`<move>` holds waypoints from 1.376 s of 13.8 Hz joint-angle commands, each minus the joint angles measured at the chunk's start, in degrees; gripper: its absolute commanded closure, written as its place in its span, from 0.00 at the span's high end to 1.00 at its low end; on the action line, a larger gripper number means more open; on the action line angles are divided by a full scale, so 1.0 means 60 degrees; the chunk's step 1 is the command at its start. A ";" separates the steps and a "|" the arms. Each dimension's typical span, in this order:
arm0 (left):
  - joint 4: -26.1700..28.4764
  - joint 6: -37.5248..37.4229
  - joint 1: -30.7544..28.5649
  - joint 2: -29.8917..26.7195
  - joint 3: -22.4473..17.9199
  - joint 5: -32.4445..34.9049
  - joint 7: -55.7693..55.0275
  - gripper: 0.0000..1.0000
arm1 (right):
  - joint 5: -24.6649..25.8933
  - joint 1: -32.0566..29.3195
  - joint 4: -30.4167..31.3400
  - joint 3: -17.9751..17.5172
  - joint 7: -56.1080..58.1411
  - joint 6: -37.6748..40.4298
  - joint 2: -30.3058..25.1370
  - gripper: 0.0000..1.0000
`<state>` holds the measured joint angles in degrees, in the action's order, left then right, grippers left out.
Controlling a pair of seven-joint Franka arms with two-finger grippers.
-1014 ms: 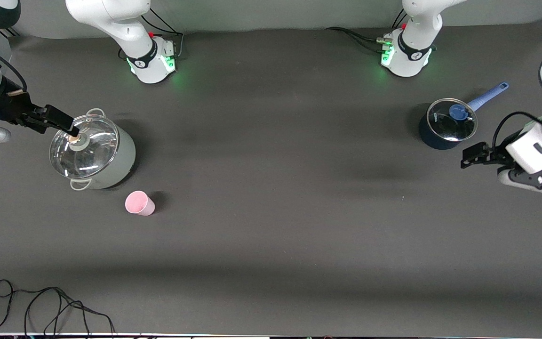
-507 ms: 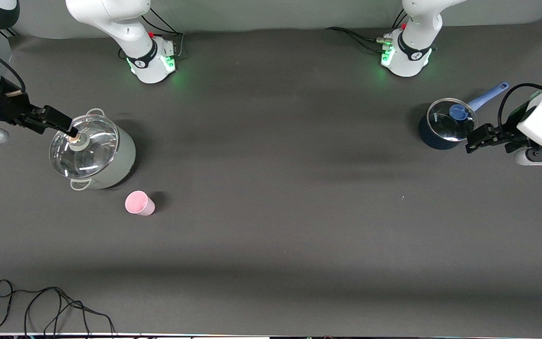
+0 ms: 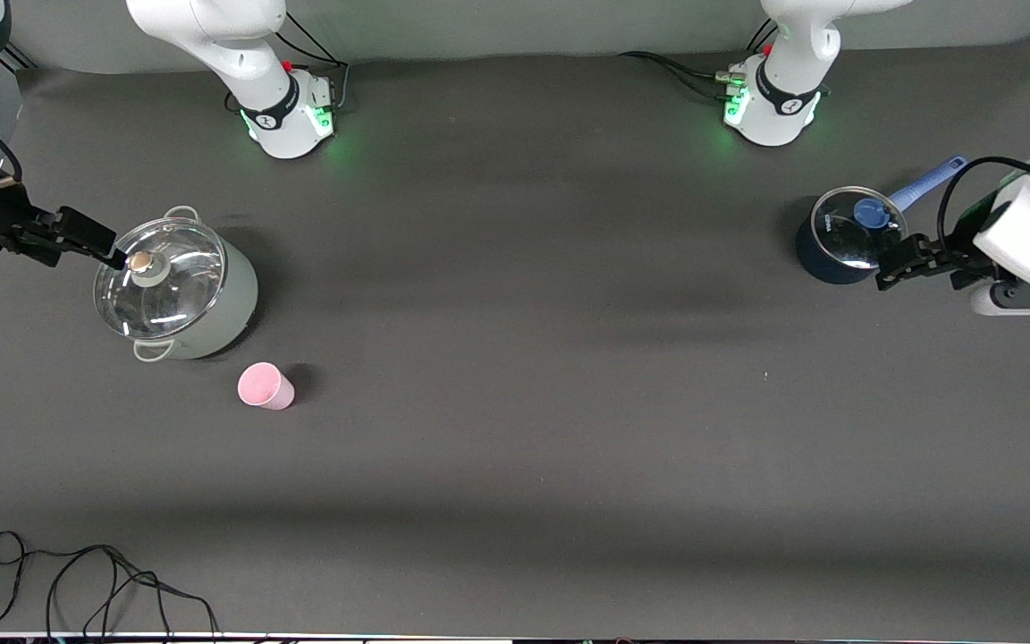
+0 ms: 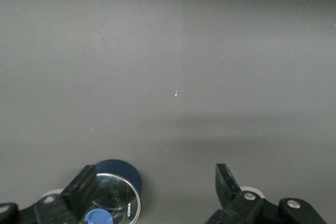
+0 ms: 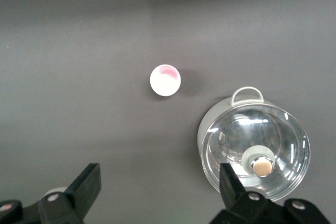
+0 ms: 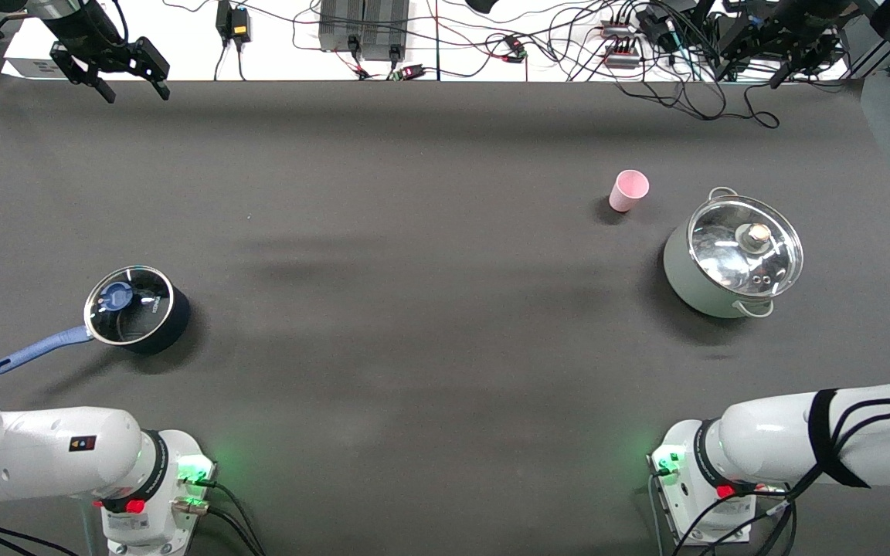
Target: Transfer pink cup from left to right arm
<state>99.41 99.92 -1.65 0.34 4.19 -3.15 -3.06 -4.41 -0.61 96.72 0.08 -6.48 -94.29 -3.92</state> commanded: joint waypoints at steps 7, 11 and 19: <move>-0.1011 -0.1155 0.0788 0.0090 -0.0846 0.0174 0.1081 1.00 | 0.0251 0.0041 -0.0636 -0.0117 0.0186 0.0261 0.0418 1.00; -0.0952 -0.1272 0.0788 0.0061 -0.0831 0.0935 0.2047 1.00 | 0.0251 0.0087 -0.0636 -0.0102 0.0128 0.0261 0.0448 1.00; -0.0952 -0.1257 0.0802 0.0075 -0.0831 0.0950 0.2078 1.00 | 0.0236 0.0087 -0.0636 -0.0117 0.0128 0.0261 0.0463 1.00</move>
<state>93.90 93.07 2.05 1.31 -0.04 1.42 8.87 -4.16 -0.32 94.95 -0.49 -6.35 -94.08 -2.19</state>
